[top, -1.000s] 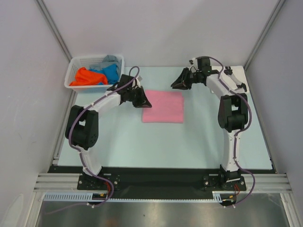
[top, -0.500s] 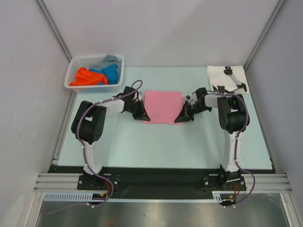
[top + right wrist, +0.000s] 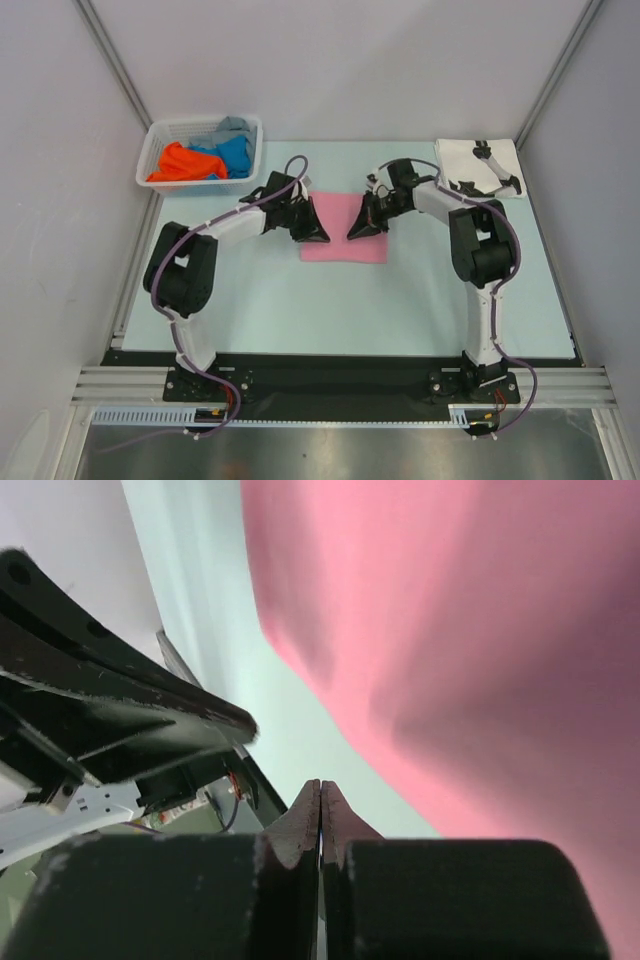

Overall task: Fold and stack the t-shirts
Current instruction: Fold the tshirt

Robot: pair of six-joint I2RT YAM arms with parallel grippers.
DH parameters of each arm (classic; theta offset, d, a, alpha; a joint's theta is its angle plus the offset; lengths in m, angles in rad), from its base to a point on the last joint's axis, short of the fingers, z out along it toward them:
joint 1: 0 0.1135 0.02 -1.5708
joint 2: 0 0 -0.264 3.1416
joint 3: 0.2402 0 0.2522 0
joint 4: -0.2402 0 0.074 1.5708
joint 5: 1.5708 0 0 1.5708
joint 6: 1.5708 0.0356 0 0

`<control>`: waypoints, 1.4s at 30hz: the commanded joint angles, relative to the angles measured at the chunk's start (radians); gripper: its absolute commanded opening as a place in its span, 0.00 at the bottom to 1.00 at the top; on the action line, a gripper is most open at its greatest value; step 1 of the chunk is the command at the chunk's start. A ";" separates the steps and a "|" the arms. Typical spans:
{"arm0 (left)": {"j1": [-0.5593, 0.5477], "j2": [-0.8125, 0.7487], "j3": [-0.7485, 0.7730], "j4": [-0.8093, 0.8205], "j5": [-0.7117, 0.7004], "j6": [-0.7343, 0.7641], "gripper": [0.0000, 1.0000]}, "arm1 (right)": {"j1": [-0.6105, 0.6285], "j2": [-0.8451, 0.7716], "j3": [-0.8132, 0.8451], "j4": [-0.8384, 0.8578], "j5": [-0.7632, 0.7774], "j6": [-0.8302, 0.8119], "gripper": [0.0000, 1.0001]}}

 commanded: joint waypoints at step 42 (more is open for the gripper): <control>0.183 0.436 0.289 0.478 0.127 -0.253 0.07 | -0.130 0.251 -0.031 1.037 0.123 0.795 0.05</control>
